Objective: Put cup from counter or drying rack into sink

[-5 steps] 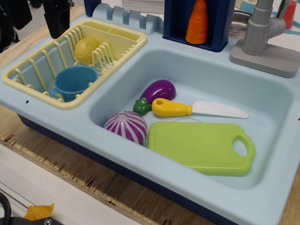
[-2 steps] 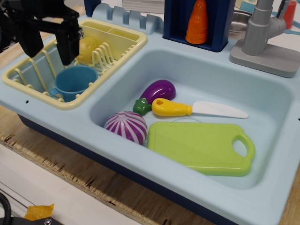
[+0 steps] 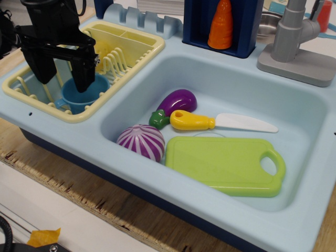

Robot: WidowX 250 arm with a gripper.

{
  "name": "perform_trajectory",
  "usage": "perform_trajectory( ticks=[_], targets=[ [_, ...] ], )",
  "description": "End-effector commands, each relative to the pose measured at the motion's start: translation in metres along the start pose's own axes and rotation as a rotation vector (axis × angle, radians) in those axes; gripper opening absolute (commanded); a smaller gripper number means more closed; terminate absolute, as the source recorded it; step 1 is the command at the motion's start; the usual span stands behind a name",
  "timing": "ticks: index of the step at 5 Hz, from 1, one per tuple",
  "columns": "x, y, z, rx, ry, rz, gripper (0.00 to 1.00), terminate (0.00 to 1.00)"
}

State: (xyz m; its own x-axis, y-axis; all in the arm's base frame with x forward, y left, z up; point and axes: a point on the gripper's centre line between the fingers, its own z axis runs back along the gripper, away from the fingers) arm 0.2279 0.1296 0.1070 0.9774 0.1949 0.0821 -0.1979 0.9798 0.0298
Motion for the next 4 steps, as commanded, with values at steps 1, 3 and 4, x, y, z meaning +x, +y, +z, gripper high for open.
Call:
perform_trajectory(
  ticks=[1,3,4],
  targets=[
    [0.002,-0.001,-0.009,-0.009,-0.029,0.01,0.0,0.0],
    [0.002,-0.005,0.007,0.011,-0.049,0.013,0.0,0.0],
    [0.005,-0.002,0.029,0.049,-0.073,0.014,0.0,0.0]
  ],
)
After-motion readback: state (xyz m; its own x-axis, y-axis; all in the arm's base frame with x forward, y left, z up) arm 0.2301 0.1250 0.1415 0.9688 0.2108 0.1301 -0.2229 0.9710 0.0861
